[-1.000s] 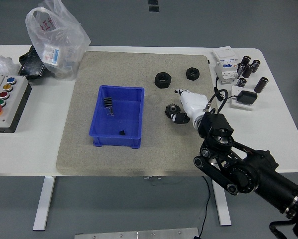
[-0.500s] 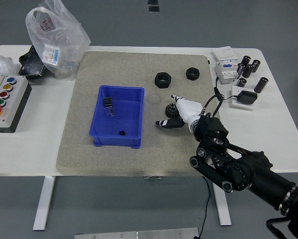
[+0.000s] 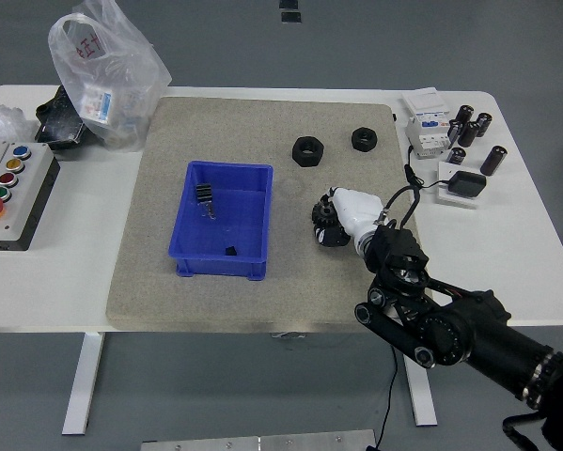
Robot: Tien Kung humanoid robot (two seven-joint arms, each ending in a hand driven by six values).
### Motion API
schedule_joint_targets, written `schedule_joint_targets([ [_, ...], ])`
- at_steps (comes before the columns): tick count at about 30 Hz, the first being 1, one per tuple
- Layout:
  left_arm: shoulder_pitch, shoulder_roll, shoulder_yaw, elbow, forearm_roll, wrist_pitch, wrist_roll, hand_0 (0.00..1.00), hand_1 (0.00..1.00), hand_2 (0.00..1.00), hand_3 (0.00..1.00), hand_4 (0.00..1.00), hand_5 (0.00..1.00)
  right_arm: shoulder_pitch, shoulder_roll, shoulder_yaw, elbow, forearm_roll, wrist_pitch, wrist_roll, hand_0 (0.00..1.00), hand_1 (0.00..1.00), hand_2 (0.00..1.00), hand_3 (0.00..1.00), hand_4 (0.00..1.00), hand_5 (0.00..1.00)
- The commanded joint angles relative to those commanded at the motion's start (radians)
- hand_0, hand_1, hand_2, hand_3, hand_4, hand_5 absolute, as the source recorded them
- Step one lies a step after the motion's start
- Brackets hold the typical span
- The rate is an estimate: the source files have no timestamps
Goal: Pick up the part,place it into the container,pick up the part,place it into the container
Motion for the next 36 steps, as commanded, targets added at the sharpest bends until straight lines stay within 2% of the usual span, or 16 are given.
schedule_joint_targets([
  [8,-0.001,0.000,0.001,0.000,-0.002,0.000,-0.003,0.609,0.633,0.603,0.630,0.631,0.267,0.004,-0.017,0.003,0.030,-0.055,-0.006,-0.007,0.159,0.254,0.287,0.347,0.102,0.002],
  [15,0.001,0.001,0.001,0.000,-0.003,0.000,-0.003,0.609,0.632,0.604,0.630,0.632,0.269,0.040,-0.037,-0.040,0.169,-0.107,-0.017,-0.015,0.162,0.253,0.287,0.344,0.096,0.002],
  [16,0.001,0.002,0.002,0.000,-0.003,0.000,-0.003,0.609,0.632,0.604,0.630,0.632,0.269,0.046,-0.034,-0.056,0.190,-0.115,-0.025,-0.012,0.162,0.253,0.287,0.344,0.096,0.002],
  [17,0.001,0.002,0.002,0.000,-0.004,0.000,-0.003,0.608,0.632,0.603,0.630,0.632,0.270,0.051,-0.030,-0.072,0.211,-0.124,-0.034,-0.009,0.201,0.311,0.409,0.388,0.121,0.002],
  [22,0.001,0.003,0.007,0.000,-0.008,-0.001,-0.002,0.608,0.632,0.603,0.630,0.632,0.270,0.072,0.007,-0.162,0.315,-0.171,-0.086,0.019,0.201,0.311,0.409,0.388,0.121,0.002],
  [23,0.001,0.003,0.008,0.000,-0.008,-0.001,-0.002,0.608,0.632,0.604,0.631,0.633,0.271,0.076,0.013,-0.178,0.324,-0.172,-0.089,0.025,0.414,0.642,0.694,0.663,0.255,0.217],
  [28,0.001,0.004,0.009,0.000,-0.009,-0.001,0.000,0.608,0.632,0.604,0.631,0.633,0.271,0.088,0.041,-0.248,0.326,-0.182,-0.082,0.035,0.414,0.642,0.694,0.663,0.255,0.217],
  [29,0.001,0.005,0.009,0.000,-0.009,-0.001,0.000,0.608,0.632,0.604,0.631,0.633,0.272,0.089,0.043,-0.255,0.325,-0.184,-0.081,0.034,0.659,0.843,0.898,0.903,0.542,0.262],
  [34,0.001,0.006,0.010,0.000,-0.010,-0.001,0.001,0.608,0.632,0.604,0.631,0.633,0.272,0.086,0.048,-0.260,0.328,-0.198,-0.073,0.029,0.659,0.843,0.898,0.903,0.542,0.262],
  [35,0.001,0.006,0.010,0.000,-0.010,-0.001,0.001,0.608,0.632,0.604,0.631,0.633,0.272,0.085,0.048,-0.257,0.327,-0.199,-0.071,0.028,0.672,0.872,0.939,0.945,0.695,0.321],
  [36,0.001,0.006,0.011,0.000,-0.011,-0.001,0.001,0.608,0.632,0.604,0.631,0.633,0.272,0.084,0.048,-0.254,0.325,-0.200,-0.068,0.026,0.672,0.872,0.939,0.945,0.695,0.321],
])
